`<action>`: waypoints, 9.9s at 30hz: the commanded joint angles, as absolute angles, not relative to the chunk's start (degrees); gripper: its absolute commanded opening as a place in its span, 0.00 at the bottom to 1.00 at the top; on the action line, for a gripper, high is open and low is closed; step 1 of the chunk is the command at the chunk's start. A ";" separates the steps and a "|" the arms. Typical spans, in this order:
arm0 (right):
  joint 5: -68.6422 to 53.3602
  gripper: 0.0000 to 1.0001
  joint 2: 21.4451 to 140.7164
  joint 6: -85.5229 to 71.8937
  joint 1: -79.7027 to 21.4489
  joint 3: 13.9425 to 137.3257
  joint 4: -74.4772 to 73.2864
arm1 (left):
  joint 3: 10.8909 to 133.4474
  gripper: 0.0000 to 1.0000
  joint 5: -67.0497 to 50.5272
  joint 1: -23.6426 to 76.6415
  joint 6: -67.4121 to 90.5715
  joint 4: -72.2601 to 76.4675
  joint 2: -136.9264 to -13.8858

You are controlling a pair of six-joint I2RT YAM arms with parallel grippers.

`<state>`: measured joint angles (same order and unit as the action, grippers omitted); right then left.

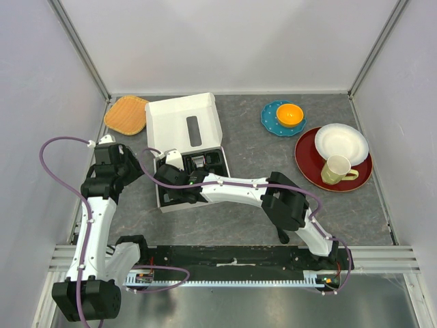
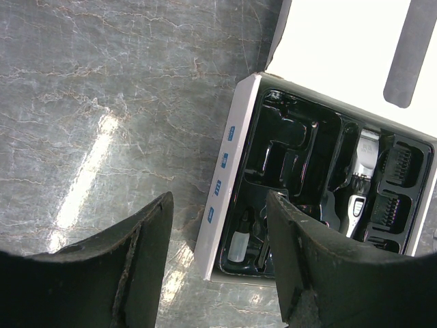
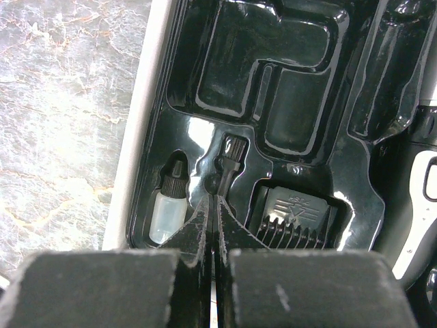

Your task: Sort the hair-cutting tools

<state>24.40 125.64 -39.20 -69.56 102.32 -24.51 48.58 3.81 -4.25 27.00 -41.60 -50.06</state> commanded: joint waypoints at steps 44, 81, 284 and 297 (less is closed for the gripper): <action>22.59 0.41 112.86 -34.54 -65.31 100.37 -20.65 | 48.43 0.67 2.81 -4.22 26.28 -40.25 -49.48; 22.68 0.93 63.37 -59.58 -50.28 35.78 -41.05 | 45.35 0.98 -10.28 -4.31 24.08 -36.21 -47.81; -11.95 0.29 136.84 -10.46 -54.76 108.02 0.79 | 45.18 0.94 3.69 -5.36 28.04 -38.50 -43.16; -5.01 0.24 141.85 -9.93 -54.32 110.48 -4.30 | 45.18 0.94 3.69 -5.36 27.95 -38.58 -43.51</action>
<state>-9.32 138.21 -10.90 -54.63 109.73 2.00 45.12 3.38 -5.13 27.31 -38.96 -43.46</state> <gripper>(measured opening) 0.240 0.939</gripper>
